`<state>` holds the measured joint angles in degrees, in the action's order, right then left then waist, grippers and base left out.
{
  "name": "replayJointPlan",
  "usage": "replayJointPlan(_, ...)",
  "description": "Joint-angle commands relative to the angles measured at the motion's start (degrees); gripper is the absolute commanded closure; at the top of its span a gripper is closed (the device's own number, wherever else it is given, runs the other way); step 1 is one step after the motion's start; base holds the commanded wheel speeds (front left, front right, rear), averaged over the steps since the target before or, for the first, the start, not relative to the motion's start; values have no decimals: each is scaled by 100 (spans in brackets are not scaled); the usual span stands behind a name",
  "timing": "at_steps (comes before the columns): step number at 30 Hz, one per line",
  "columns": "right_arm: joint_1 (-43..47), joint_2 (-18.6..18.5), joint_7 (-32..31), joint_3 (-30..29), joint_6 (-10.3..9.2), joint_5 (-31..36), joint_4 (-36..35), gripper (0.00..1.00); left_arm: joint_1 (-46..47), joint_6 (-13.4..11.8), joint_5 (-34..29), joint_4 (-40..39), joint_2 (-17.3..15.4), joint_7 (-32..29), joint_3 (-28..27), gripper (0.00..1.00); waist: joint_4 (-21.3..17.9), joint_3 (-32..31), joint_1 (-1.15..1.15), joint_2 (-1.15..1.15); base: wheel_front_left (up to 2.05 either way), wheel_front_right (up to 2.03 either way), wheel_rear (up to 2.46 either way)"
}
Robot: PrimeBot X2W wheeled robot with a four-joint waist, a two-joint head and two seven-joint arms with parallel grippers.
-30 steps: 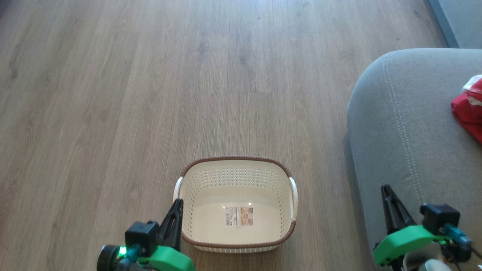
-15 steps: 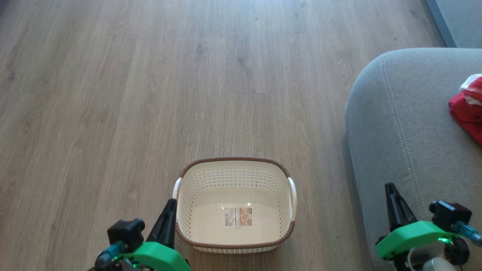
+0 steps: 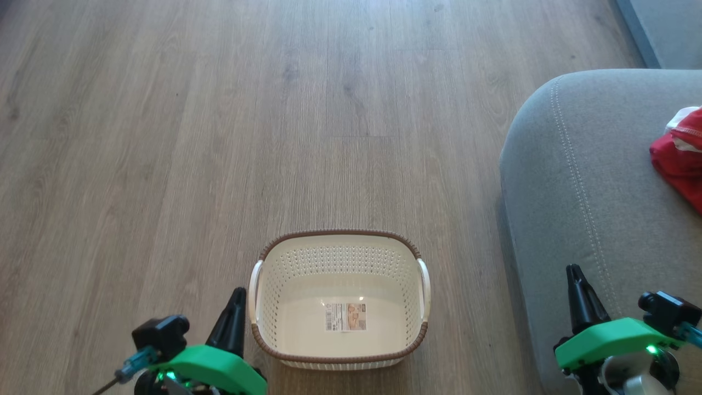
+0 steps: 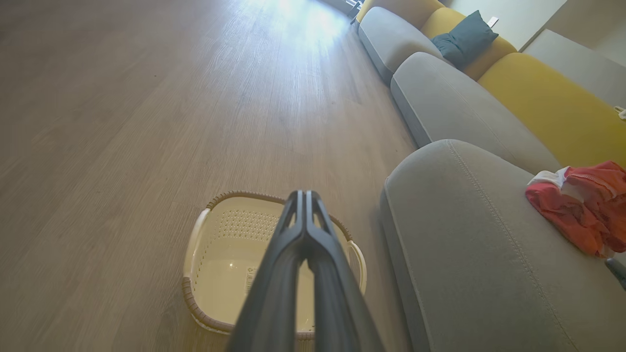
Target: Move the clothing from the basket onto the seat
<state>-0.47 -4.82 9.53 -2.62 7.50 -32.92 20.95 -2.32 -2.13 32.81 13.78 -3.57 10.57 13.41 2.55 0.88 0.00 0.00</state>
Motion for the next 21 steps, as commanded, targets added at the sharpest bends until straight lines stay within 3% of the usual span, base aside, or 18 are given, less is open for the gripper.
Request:
replayJointPlan(1, -257, 0, -52, -19, 0, -148, -206, 100, 305, 49, 150, -167, -51, -19, -117, 100, -3, -1, 0, 0, 0, 0, 0)
replayJointPlan(21, -325, 42, -389, -100, 0, -1402, -312, 100, 413, 247, 1480, -139, -89, -314, -437, 100, -58, -15, 0, 0, 0, 0, 0)
